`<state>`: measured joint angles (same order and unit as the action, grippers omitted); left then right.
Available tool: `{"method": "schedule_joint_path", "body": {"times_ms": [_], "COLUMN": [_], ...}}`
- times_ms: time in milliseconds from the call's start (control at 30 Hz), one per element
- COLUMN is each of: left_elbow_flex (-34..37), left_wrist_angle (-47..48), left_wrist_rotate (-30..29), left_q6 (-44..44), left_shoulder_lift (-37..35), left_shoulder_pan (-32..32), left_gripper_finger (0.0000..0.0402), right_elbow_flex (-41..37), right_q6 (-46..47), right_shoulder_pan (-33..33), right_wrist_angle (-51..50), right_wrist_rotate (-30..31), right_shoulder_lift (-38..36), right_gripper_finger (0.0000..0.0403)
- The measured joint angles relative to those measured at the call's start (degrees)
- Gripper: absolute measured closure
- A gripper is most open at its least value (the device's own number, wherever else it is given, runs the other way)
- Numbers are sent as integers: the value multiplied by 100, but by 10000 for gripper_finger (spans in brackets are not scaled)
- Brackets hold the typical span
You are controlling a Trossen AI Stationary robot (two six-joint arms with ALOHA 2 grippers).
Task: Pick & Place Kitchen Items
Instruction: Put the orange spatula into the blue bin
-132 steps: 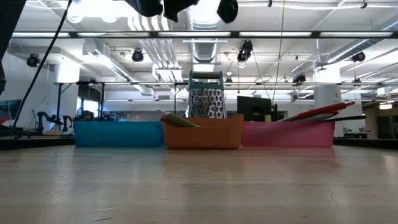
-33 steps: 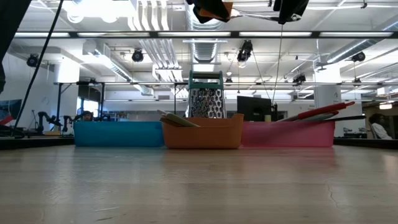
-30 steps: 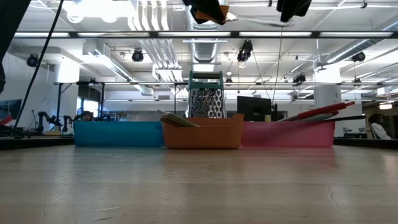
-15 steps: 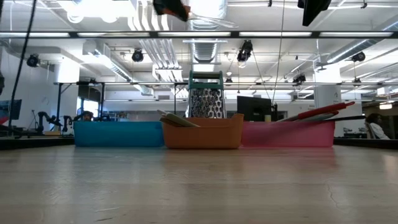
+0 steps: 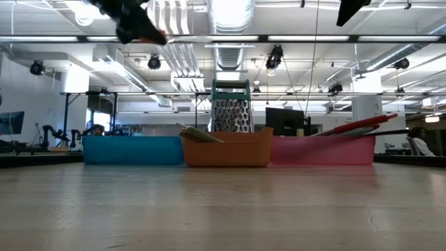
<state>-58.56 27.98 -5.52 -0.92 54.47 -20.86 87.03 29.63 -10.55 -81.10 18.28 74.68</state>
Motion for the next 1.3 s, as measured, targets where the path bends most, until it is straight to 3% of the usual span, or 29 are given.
{"method": "schedule_joint_path", "body": {"times_ms": [233,700,1033,1300], "left_elbow_flex": [1368,2978,3569,3590], "left_wrist_angle": [-257,-1463,-1837,-2352], "left_wrist_rotate": [56,1357,2014,2138], "left_q6": [186,-387,-495,-548], "left_shoulder_lift": [-757,-866,-533,204], "left_shoulder_pan": [-540,-1908,-3053,-3324], "left_gripper_finger": [374,374,374,374], "right_elbow_flex": [-5,-7,-7,-9], "right_q6": [0,42,42,35], "right_shoulder_pan": [12,11,196,534], "right_wrist_angle": [-10,-11,-8,20], "right_wrist_rotate": [2,-6,-6,-7], "right_shoulder_lift": [-135,-147,-150,-150], "right_gripper_finger": [197,197,197,197]}}
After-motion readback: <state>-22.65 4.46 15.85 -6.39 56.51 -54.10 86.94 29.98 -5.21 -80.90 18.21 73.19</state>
